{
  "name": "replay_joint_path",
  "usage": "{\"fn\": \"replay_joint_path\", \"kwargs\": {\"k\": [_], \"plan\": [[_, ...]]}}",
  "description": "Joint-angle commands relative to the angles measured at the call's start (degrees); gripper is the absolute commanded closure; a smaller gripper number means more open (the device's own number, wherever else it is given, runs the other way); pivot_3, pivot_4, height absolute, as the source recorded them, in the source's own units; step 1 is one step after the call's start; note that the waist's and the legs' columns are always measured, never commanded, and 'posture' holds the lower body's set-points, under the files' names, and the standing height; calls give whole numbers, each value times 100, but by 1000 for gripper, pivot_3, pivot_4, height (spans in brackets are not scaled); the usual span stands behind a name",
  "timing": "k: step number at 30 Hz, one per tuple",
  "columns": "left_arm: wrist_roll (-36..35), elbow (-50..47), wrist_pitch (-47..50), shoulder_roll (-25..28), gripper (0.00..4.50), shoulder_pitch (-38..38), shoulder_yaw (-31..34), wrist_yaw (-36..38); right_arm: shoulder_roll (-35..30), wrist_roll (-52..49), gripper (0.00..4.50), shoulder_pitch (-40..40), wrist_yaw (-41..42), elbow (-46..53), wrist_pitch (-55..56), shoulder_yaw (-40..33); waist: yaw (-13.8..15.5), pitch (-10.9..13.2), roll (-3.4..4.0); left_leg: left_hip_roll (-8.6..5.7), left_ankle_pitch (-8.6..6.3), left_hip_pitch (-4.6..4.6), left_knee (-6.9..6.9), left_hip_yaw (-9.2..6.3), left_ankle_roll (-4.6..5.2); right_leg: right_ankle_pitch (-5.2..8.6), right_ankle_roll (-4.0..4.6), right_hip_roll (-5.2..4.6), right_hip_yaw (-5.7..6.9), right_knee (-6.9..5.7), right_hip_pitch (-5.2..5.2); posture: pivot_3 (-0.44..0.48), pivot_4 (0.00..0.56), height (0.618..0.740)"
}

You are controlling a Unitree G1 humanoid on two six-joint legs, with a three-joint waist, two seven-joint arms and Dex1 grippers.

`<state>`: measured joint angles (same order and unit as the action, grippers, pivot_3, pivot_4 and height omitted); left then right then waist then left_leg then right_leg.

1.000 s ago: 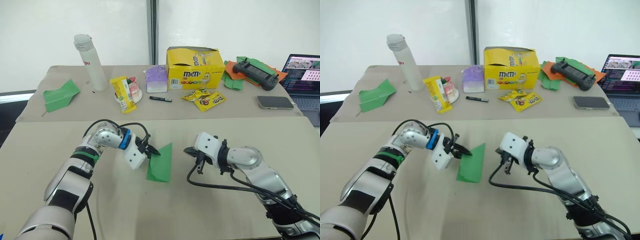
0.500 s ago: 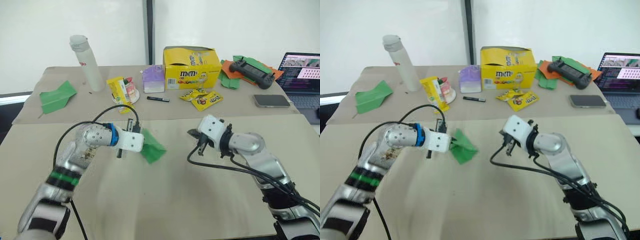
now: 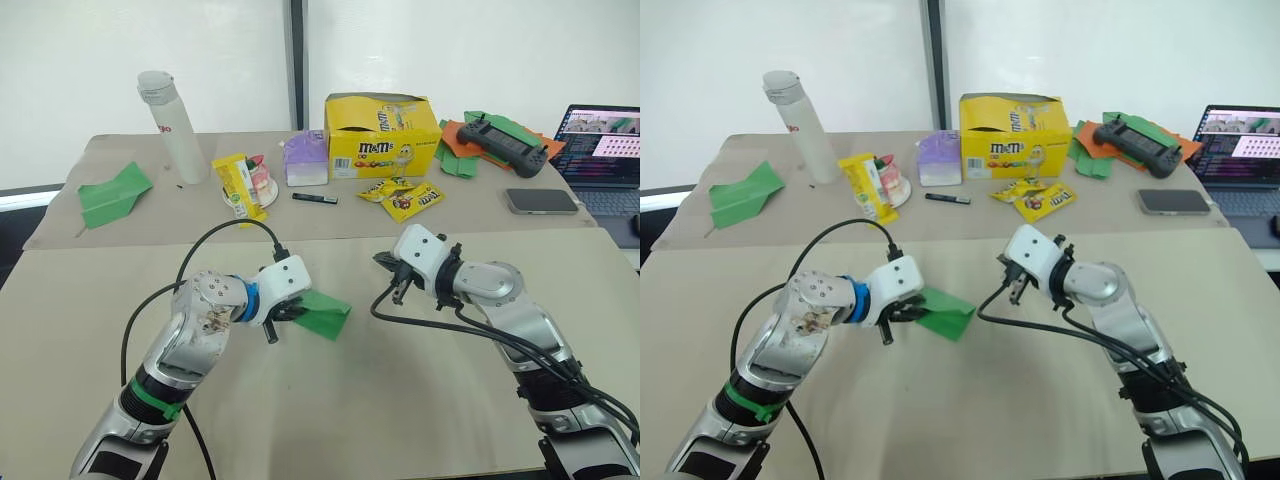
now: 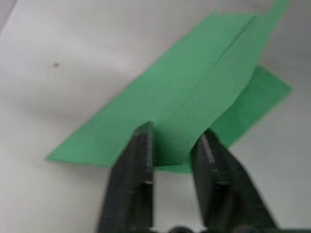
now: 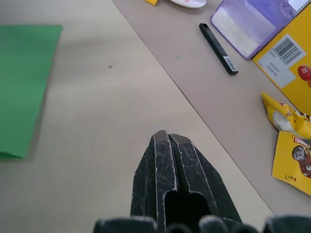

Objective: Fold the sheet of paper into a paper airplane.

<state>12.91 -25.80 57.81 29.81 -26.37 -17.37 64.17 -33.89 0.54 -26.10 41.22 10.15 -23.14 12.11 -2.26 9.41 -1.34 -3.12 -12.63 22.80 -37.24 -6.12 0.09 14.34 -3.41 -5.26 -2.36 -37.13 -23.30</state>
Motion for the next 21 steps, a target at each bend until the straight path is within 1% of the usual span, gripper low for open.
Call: {"fn": "replay_joint_path", "kwargs": {"k": [1, 2, 4, 6, 7, 9, 10, 13, 14, 16, 18, 19, 21], "plan": [[-798, -172, -67, 374, 1922, -118, 699, 323, 70, -236, 4500, -109, 123, 138, 82, -187, -6, 0, 0, 1, 0, -1, 0, -2, 0, 0, 1, 0, -1, 0, -2, 0, 150, 740], [-1014, -170, -90, 461, 1585, -137, 814, 392, 98, -328, 4500, -108, 163, 171, 50, -231, -10, 0, 0, 3, 0, -1, 1, -1, 0, -1, 1, 0, -3, -1, -4, 0, 150, 740], [-1602, -53, -557, 734, 910, -139, 1247, 756, 92, -496, 4500, -109, 257, 255, -15, -330, -4, 0, 0, 4, 0, -1, 2, -2, 0, -1, 2, 0, -3, 0, -6, 0, 150, 740], [-2249, 185, -1196, 898, 233, -127, 1761, 1190, 41, -689, 4500, -55, 423, 344, -58, -406, 4, 0, 1, 7, 0, 1, 2, -2, 0, -1, 3, -6, -4, 2, -6, 0, 150, 740], [-2496, 362, -1502, 906, 39, -120, 1969, 1299, 43, -827, 4500, -7, 501, 403, -98, -466, 7, 0, 1, 6, 0, 1, 2, -1, -1, -1, 3, -10, -4, 3, -6, 0, 150, 740], [-2699, 784, -2033, 907, 39, -131, 2126, 1294, 7, -993, 4500, 92, 616, 496, -148, -540, 40, 0, 1, 6, 0, 1, 2, -1, -1, -2, 3, -14, -4, 5, -6, 0, 150, 740], [-2772, 1097, -2252, 849, 215, -171, 2155, 1262, -37, -1037, 4500, 169, 678, 545, -152, -552, 60, 0, 1, 5, 0, 0, 2, 0, -1, -2, 3, -16, -5, 5, -4, 0, 150, 740], [-2620, 2144, -3313, 762, 1260, -304, 1877, 1288, -154, -1205, 4500, 408, 855, 767, -191, -543, 133, 0, 2, 2, 0, -3, 0, 1, -1, -2, 4, -16, -4, 5, 0, 0, 150, 740], [-2607, 2523, -3570, 641, 1513, -409, 1819, 1231, -170, -1287, 4500, 480, 892, 863, -231, -547, 164, 0, 2, 1, 0, -2, 0, 2, -1, -3, 4, -16, -4, 5, -1, 0, 150, 740], [-2523, 3404, -4363, 324, 2223, -638, 1689, 1136, -216, -1413, 4500, 633, 961, 1059, -305, -536, 183, 0, 1, -2, 0, -1, -6, 3, -1, -4, 6, -16, -2, 4, 0, 0, 150, 740], [-2257, 4300, -5235, 88, 2903, -844, 1432, 1115, -278, -1471, 4500, 802, 1014, 1228, -331, -510, 193, 0, 1, -4, 0, 2, -13, 3, 0, -6, 5, -16, -2, 3, 1, 0, 150, 740], [-2181, 4626, -5565, -3, 3177, -938, 1330, 1161, -316, -1462, 4500, 873, 1023, 1287, -330, -498, 190, -1, 1, -7, 0, 4, -15, 5, -1, -6, 5, -16, -2, 3, 1, 0, 150, 740], [-2085, 5245, -6102, -221, 3918, -1192, 1174, 1195, -381, -1375, 4500, 1040, 1012, 1378, -187, -495, 186, 0, 0, -12, -1, 5, -16, 8, 0, -7, 4, -15, -2, 3, 0, 0, 150, 740]]}}
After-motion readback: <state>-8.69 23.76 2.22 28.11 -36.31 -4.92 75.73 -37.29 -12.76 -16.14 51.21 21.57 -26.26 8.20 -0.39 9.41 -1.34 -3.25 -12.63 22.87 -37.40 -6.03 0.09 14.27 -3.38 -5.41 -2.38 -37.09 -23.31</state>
